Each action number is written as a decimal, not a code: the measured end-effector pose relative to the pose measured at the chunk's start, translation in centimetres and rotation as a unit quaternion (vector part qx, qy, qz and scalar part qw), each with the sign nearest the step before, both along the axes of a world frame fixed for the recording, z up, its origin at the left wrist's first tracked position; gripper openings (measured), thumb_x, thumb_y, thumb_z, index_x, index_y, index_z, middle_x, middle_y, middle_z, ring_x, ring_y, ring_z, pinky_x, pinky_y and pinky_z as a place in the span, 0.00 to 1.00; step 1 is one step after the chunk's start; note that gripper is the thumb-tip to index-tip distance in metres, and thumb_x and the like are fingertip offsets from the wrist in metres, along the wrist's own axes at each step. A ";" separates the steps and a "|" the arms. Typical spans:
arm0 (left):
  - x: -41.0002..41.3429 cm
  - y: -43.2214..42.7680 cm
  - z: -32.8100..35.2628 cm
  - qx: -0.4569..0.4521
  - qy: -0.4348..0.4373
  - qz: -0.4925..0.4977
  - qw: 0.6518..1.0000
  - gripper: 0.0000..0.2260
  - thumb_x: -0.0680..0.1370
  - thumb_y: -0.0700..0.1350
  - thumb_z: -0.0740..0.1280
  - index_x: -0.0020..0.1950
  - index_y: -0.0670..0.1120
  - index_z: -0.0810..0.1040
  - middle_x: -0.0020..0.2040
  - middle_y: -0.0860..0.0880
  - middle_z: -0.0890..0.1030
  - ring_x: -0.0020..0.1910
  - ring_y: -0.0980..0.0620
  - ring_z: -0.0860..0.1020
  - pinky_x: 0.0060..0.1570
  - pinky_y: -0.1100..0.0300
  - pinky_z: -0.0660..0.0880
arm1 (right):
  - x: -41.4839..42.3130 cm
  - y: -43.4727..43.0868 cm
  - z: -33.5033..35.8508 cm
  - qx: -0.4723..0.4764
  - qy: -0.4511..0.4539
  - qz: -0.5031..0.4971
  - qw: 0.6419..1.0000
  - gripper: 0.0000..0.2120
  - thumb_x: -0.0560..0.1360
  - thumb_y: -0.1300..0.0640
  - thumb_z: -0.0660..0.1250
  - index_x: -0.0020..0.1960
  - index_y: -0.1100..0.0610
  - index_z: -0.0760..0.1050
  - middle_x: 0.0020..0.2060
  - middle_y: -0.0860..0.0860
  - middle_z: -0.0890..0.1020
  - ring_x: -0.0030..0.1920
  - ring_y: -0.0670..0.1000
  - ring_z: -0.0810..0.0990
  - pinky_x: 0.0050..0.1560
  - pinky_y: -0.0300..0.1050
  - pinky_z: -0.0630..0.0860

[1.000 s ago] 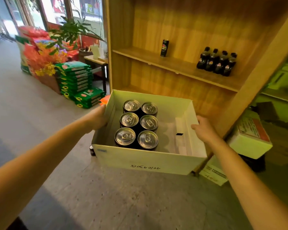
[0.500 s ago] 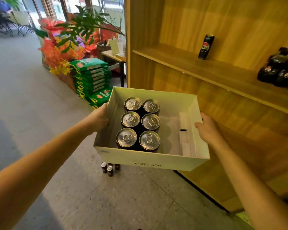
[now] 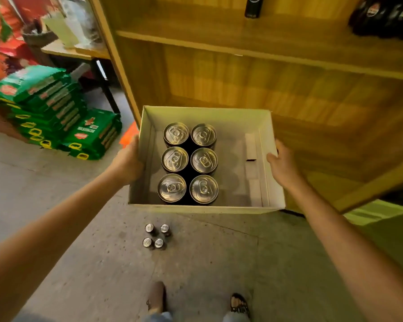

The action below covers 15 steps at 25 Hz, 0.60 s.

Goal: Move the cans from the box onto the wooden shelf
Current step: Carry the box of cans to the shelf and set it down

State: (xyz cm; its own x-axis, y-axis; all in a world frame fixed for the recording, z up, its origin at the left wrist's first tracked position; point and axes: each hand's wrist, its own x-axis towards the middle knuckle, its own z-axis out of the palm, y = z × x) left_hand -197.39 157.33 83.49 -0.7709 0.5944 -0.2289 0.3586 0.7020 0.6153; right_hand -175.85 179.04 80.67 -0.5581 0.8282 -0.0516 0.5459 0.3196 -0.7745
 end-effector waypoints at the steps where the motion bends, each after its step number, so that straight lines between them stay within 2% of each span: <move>1: -1.1 0.2 -1.0 0.002 -0.001 -0.025 1.000 0.34 0.72 0.29 0.63 0.74 0.46 0.54 0.67 0.38 0.69 0.65 0.38 0.69 0.60 0.46 0.70 | -0.2 -0.4 -1.4 -0.009 -0.014 -0.023 1.000 0.21 0.78 0.63 0.54 0.71 0.59 0.61 0.68 0.58 0.69 0.68 0.58 0.68 0.67 0.55 0.67; 4: -3.1 0.3 -4.5 -0.018 -0.002 -0.066 0.998 0.33 0.72 0.30 0.62 0.74 0.46 0.55 0.65 0.36 0.71 0.63 0.37 0.71 0.58 0.49 0.70 | -0.3 -1.9 -5.5 -0.039 -0.038 -0.073 0.996 0.21 0.78 0.62 0.55 0.71 0.60 0.61 0.68 0.58 0.70 0.67 0.58 0.69 0.67 0.56 0.67; 6: -3.6 0.5 -7.4 -0.033 -0.015 -0.079 0.996 0.33 0.72 0.30 0.61 0.74 0.48 0.56 0.65 0.35 0.71 0.63 0.35 0.71 0.58 0.47 0.69 | 0.2 -3.1 -8.3 -0.043 -0.047 -0.088 0.994 0.21 0.78 0.62 0.55 0.70 0.60 0.61 0.67 0.59 0.71 0.66 0.58 0.70 0.66 0.53 0.68; 9: -3.2 0.4 -13.0 -0.042 -0.042 -0.089 0.994 0.34 0.70 0.29 0.60 0.73 0.47 0.57 0.63 0.35 0.74 0.60 0.34 0.73 0.58 0.43 0.71 | 1.4 -4.3 -13.3 -0.041 -0.065 -0.107 0.991 0.21 0.78 0.61 0.56 0.70 0.62 0.61 0.68 0.60 0.70 0.67 0.59 0.70 0.67 0.56 0.67; 13: -1.7 0.4 -20.9 -0.066 -0.067 -0.086 0.992 0.32 0.71 0.28 0.59 0.73 0.45 0.57 0.61 0.34 0.75 0.58 0.34 0.74 0.55 0.43 0.71 | 3.3 -5.7 -19.9 -0.064 -0.102 -0.121 0.985 0.20 0.79 0.61 0.55 0.70 0.60 0.62 0.62 0.61 0.74 0.59 0.60 0.75 0.58 0.54 0.73; 15: -1.1 0.3 -25.0 -0.076 -0.078 -0.091 0.990 0.32 0.72 0.28 0.59 0.73 0.45 0.56 0.61 0.35 0.74 0.59 0.36 0.74 0.52 0.46 0.70 | 3.9 -6.4 -23.4 -0.062 -0.122 -0.128 0.982 0.20 0.79 0.59 0.54 0.71 0.59 0.61 0.65 0.59 0.73 0.60 0.58 0.75 0.58 0.53 0.73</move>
